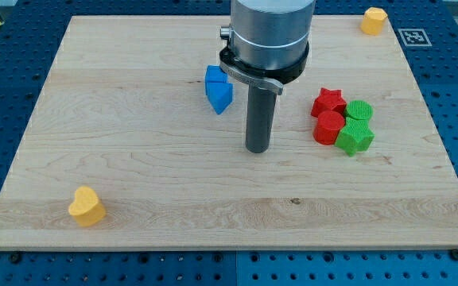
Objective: Move arm to the bottom left of the board
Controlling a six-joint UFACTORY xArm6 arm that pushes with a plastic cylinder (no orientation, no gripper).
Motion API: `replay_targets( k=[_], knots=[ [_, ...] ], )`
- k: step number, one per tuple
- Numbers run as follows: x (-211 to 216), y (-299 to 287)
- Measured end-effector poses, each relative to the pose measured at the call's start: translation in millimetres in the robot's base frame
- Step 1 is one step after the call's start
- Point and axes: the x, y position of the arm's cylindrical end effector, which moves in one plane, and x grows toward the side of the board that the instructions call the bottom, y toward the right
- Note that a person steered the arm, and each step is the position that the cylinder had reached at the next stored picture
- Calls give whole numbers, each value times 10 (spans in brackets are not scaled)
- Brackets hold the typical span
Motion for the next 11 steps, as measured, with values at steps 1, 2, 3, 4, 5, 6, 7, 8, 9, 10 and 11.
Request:
replay_targets(
  k=[1,2,3,4,5,6,7,8,9,10,11],
  knots=[
    [150,0],
    [403,0],
    [661,-34],
    [665,-34],
    [818,-101],
    [856,-269],
    [856,-327],
    [856,-514],
    [829,-654],
    [811,-654],
    [767,-654]
  ],
)
